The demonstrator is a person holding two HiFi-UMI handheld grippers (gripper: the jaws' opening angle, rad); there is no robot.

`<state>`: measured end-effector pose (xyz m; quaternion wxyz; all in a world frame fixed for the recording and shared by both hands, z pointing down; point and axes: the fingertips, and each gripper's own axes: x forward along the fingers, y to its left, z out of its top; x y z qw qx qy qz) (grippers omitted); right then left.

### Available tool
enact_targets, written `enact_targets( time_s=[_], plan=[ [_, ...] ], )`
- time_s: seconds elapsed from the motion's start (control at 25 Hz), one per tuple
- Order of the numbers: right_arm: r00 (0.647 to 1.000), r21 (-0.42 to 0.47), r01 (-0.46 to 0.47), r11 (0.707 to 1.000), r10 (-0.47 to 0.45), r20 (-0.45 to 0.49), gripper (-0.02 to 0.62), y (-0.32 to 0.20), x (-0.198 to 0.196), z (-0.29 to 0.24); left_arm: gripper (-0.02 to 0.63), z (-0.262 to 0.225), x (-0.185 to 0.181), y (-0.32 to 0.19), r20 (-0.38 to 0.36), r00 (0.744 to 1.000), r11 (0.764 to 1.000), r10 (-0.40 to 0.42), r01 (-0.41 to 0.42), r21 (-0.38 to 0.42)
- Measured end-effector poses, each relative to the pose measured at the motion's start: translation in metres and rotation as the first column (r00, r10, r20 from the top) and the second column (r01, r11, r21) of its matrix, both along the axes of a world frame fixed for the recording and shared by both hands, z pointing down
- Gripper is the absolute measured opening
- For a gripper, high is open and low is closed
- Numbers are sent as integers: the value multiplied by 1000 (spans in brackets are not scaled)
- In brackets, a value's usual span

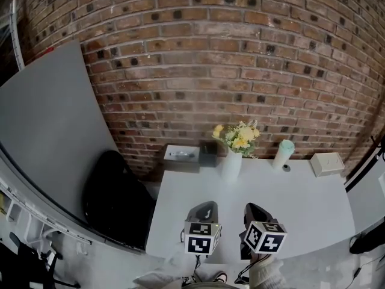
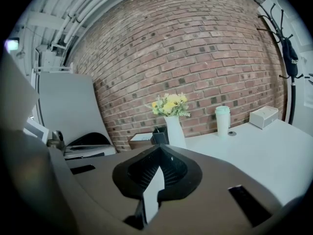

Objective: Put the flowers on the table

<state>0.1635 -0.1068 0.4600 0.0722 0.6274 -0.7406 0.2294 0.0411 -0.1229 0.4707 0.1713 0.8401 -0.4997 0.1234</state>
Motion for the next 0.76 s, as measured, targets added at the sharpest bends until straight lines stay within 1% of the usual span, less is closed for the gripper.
enact_targets(
  time_s=[0.24, 0.48, 0.6, 0.76],
  plan=[
    [1000, -3, -5, 1000, 5, 4, 23, 2, 4, 0, 9, -2, 2, 0, 4, 1000, 1000, 10, -10, 2],
    [1000, 2, 13, 1000, -13, 3, 23, 4, 4, -3, 9, -3, 3, 1, -5, 1000, 1000, 12, -12, 0],
    [1000, 3, 16, 1000, -16, 1, 23, 4, 5, -5, 9, -7, 5, 1, -23, 1000, 1000, 17, -17, 10],
    [1000, 3, 17, 1000, -17, -1, 23, 4, 7, -6, 9, -10, 7, 1, -22, 999, 999, 23, -22, 29]
  ],
)
